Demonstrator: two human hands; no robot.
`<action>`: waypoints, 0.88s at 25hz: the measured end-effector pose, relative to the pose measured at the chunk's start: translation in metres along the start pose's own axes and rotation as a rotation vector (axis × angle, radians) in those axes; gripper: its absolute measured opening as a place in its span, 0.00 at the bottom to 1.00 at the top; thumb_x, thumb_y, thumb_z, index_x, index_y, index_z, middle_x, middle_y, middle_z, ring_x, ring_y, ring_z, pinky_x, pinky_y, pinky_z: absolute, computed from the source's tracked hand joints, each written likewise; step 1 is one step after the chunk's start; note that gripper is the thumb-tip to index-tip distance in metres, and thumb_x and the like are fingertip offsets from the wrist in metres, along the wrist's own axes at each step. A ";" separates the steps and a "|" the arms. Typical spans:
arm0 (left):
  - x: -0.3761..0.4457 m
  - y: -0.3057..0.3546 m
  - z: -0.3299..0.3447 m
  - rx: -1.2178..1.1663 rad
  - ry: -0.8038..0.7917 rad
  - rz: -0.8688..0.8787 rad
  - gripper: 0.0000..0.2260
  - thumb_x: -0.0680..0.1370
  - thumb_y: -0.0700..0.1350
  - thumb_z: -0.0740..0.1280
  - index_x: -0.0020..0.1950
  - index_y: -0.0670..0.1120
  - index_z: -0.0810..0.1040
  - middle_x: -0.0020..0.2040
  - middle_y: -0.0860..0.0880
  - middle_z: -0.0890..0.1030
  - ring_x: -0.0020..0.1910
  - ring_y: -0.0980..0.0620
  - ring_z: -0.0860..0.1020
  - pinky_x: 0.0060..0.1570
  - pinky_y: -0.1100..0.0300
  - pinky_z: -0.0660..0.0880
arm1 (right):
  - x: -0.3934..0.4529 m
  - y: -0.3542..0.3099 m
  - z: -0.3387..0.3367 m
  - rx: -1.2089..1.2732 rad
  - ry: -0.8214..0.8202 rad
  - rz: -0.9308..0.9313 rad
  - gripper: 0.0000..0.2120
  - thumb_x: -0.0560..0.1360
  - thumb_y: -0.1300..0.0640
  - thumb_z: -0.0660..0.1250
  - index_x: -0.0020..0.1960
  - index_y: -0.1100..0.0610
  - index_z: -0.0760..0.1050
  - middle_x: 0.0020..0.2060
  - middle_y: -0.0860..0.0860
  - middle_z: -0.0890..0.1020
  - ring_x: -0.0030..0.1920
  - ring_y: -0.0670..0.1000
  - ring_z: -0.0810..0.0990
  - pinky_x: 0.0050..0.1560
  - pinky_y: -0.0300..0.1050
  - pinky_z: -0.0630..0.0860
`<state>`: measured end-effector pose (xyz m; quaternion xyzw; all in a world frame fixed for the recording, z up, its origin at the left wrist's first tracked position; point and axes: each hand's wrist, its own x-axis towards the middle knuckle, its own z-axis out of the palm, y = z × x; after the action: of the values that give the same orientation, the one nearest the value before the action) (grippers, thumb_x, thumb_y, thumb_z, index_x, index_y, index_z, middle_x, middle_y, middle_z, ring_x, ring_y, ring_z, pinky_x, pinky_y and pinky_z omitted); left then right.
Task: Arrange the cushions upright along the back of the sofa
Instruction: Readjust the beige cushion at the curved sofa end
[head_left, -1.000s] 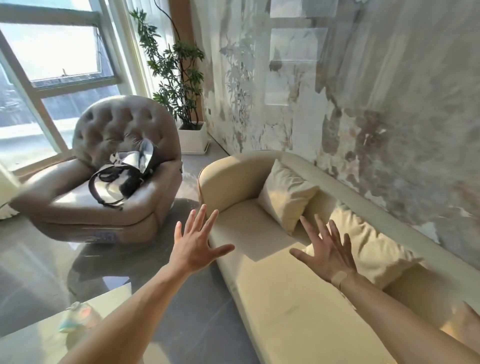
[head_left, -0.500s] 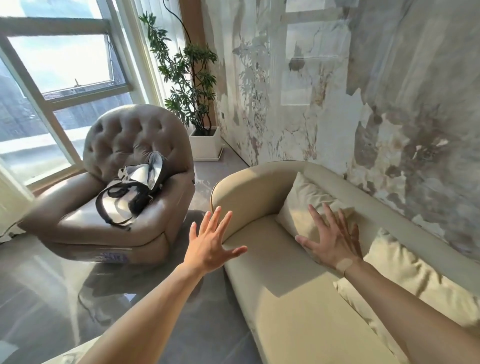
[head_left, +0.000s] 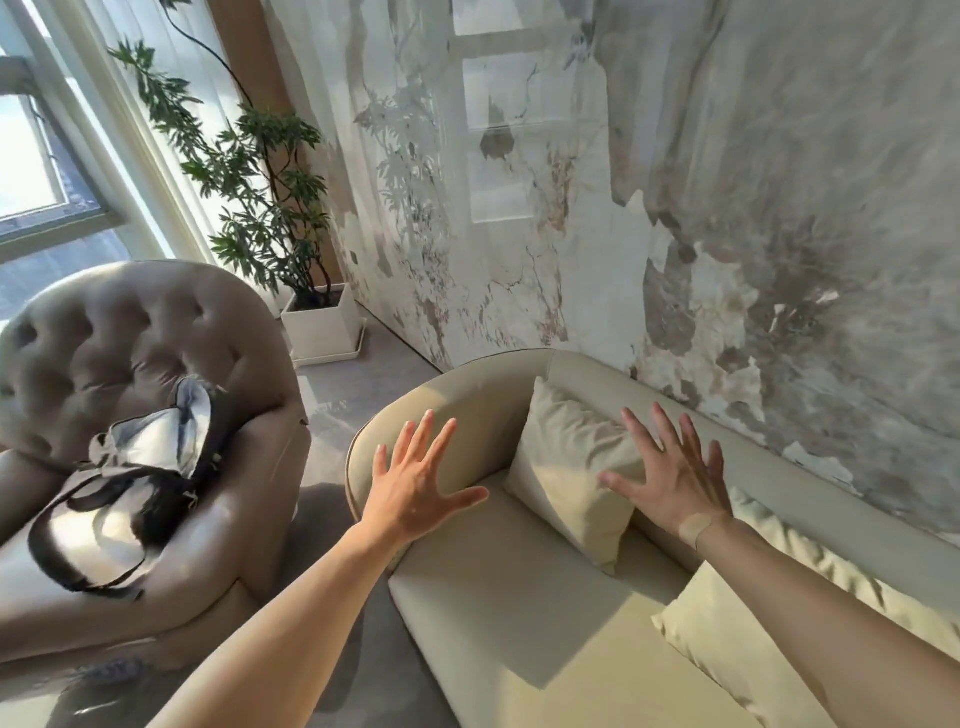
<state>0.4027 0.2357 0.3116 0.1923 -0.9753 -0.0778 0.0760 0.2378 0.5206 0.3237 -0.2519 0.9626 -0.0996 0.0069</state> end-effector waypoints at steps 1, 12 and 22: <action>0.018 -0.002 0.004 -0.012 -0.013 0.023 0.47 0.66 0.80 0.52 0.80 0.61 0.42 0.81 0.54 0.41 0.80 0.49 0.40 0.75 0.41 0.43 | 0.006 0.003 0.004 0.003 0.001 0.035 0.42 0.71 0.26 0.54 0.78 0.38 0.40 0.79 0.48 0.41 0.78 0.58 0.40 0.73 0.66 0.45; 0.193 -0.036 0.038 -0.112 -0.180 0.409 0.49 0.65 0.80 0.52 0.79 0.60 0.39 0.81 0.54 0.41 0.80 0.49 0.42 0.76 0.42 0.44 | 0.039 -0.031 0.030 -0.036 0.049 0.477 0.42 0.71 0.24 0.51 0.78 0.38 0.40 0.80 0.48 0.42 0.78 0.58 0.42 0.73 0.67 0.47; 0.241 -0.038 0.071 -0.135 -0.259 0.514 0.55 0.58 0.84 0.44 0.80 0.59 0.42 0.82 0.52 0.44 0.80 0.48 0.45 0.76 0.43 0.48 | 0.037 -0.046 0.060 -0.032 0.061 0.621 0.41 0.71 0.26 0.54 0.78 0.39 0.44 0.80 0.47 0.46 0.78 0.57 0.46 0.73 0.66 0.52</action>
<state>0.1833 0.1163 0.2641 -0.0780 -0.9862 -0.1444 -0.0195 0.2320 0.4519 0.2748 0.0570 0.9947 -0.0851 0.0040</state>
